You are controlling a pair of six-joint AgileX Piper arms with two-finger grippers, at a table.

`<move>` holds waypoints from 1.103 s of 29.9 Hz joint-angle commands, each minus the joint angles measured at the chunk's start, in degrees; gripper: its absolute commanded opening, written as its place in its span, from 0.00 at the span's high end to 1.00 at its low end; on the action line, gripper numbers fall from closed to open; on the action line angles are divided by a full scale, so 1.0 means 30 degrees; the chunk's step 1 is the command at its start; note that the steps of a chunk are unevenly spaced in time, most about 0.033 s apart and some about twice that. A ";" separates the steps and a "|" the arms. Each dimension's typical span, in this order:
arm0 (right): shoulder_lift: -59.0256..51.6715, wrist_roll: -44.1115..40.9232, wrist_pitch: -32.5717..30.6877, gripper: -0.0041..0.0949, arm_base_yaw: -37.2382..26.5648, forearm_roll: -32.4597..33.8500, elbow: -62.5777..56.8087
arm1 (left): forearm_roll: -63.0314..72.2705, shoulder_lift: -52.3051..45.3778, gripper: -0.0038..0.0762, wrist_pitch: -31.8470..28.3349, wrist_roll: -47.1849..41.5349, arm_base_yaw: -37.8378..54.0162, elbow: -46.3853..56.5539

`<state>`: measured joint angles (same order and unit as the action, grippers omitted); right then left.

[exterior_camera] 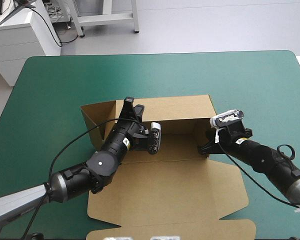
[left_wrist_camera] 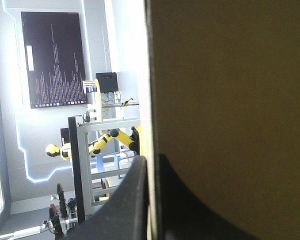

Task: Fold the box

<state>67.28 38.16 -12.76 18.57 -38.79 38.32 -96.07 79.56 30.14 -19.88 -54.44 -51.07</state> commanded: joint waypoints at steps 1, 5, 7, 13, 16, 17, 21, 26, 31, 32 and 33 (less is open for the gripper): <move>-0.0452 0.0302 0.0792 0.96 0.0256 -0.0626 0.0639 | -0.0547 -0.0519 0.96 -0.1054 -0.0173 -0.0176 -0.0474; -0.0452 0.0442 0.0947 0.96 0.0256 -0.0534 0.0639 | -0.0547 -0.0519 0.90 -0.1054 -0.0266 -0.0176 -0.0474; -0.0452 0.0442 0.1152 0.96 0.0256 -0.0491 0.0639 | -0.0547 -0.0519 0.82 -0.1054 -0.0557 -0.0176 -0.0474; -0.0452 0.0370 0.1669 0.96 0.0256 -0.0491 0.0639 | -0.0547 -0.0519 0.35 -0.1054 -0.1202 -0.0176 -0.0474; -0.0452 0.0370 0.2183 0.96 0.0256 -0.0491 0.0639 | -0.0547 -0.0519 0.31 -0.0774 -0.1202 -0.0444 -0.0474; -0.0452 0.0370 0.2484 0.96 0.0256 -0.0491 0.0639 | -0.0547 -0.0519 0.31 -0.0590 -0.1202 -0.0664 -0.0474; -0.0380 0.0370 0.4097 0.96 0.0256 -0.0562 0.0639 | -0.0547 -0.0519 0.31 0.0807 -0.1202 -0.2105 -0.0474; 0.0615 0.0370 0.5089 0.96 -0.0057 -0.0606 0.1318 | -0.0547 -0.0519 0.31 0.3091 -0.1100 -0.4053 -0.0474; 0.2174 0.0220 0.5017 0.96 -0.0993 -0.0755 0.2542 | -0.0547 -0.0519 0.31 0.4550 -0.1100 -0.5248 -0.0474; 0.2416 0.0220 0.4912 0.96 -0.1160 -0.0922 0.2761 | -0.0547 -0.0519 0.31 0.4646 -0.1100 -0.5362 -0.0474; 0.2620 0.0220 0.4693 0.96 -0.1281 -0.0922 0.2978 | -0.0547 -0.0519 0.32 0.4660 -0.1100 -0.5452 -0.0474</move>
<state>75.23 39.43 -1.84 16.01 -39.88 43.62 -96.03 79.62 40.63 -22.41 -69.59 -51.07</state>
